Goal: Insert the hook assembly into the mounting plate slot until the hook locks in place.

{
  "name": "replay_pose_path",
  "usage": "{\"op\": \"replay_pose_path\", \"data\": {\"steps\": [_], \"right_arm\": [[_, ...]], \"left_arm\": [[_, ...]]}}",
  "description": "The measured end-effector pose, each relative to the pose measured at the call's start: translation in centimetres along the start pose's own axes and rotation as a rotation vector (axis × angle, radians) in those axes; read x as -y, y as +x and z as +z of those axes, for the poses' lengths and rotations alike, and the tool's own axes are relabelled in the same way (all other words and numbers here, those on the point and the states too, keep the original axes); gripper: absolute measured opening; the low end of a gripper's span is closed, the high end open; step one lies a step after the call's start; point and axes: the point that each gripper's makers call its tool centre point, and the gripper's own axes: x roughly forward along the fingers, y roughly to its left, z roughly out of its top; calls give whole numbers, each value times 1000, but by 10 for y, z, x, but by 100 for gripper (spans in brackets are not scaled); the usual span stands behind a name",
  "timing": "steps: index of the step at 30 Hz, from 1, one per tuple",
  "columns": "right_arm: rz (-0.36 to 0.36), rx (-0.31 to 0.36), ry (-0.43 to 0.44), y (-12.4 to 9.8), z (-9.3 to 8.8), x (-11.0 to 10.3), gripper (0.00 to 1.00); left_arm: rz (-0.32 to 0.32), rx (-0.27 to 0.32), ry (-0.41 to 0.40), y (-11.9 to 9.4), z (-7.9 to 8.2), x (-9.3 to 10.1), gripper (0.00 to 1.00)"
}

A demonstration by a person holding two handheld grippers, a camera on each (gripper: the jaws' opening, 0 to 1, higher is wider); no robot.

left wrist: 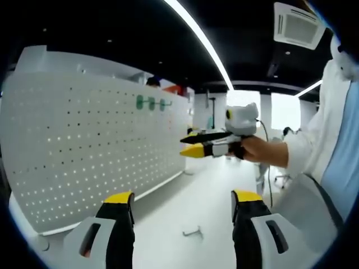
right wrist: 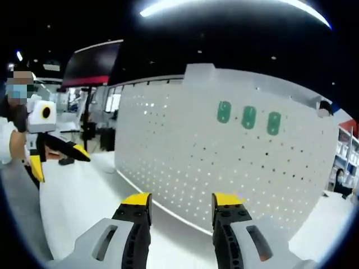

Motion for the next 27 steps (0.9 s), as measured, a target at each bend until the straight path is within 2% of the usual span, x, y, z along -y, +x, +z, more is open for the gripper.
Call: {"op": "replay_pose_path", "data": {"steps": [9,14,21,27], "right_arm": [[126,-34,36,-7,-33,-38,43],[162,-59,67,-11,-52,-56,44],[229,-109,69,-17,-85,-82,44],[263,-142,72,-18,-99,-102,45]], "left_arm": [[-3,-8,0,1,-2,1,71],[-3,-11,0,1,-3,1,71],[-5,-13,-6,2,-5,1,71],[-11,-21,-8,2,-7,2,71]]}}
